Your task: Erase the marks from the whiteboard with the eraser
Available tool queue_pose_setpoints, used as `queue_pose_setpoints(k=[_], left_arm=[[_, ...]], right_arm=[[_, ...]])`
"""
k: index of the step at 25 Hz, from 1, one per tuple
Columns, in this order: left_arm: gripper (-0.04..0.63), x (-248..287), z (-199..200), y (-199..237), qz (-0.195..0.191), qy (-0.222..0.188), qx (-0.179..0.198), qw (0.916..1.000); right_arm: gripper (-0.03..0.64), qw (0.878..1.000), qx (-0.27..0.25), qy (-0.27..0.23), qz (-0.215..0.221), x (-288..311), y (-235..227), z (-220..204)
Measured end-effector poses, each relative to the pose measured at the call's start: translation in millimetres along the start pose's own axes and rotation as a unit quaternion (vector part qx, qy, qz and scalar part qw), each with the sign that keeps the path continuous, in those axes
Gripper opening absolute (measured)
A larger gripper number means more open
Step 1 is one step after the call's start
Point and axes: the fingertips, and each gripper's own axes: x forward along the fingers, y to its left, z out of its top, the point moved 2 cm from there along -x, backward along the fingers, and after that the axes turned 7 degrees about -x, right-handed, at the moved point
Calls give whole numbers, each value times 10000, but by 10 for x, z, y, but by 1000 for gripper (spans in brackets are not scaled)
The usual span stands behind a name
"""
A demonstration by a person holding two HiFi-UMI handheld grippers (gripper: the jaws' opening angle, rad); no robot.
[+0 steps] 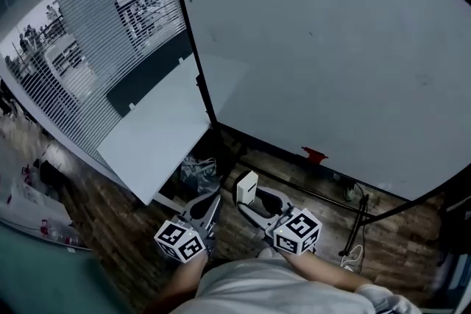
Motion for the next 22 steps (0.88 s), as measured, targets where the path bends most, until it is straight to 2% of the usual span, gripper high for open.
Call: queue_pose_setpoints(k=[4,8,12,17,22], left_arm=[[8,265,63,120,-132,28,-40,9999],[8,483,122,247,-321,84,-30,9994],[8,723,292,395,-616,111,20,9980],[8,1079,542,690,-1008,287,68,9945],[8,1391,793,982,-1454,343,131,9887]], right_arm=[[233,9991,-395,87,-126,63,-135,57],[233,9984,-478,48,-281,156,-293,108],[233,9971,-387,-9,-660,272,-544,181],[233,9923,-512,-44,-1125,521,-785,328],[233,9868,-534,-202,-1512,807,-981,452]])
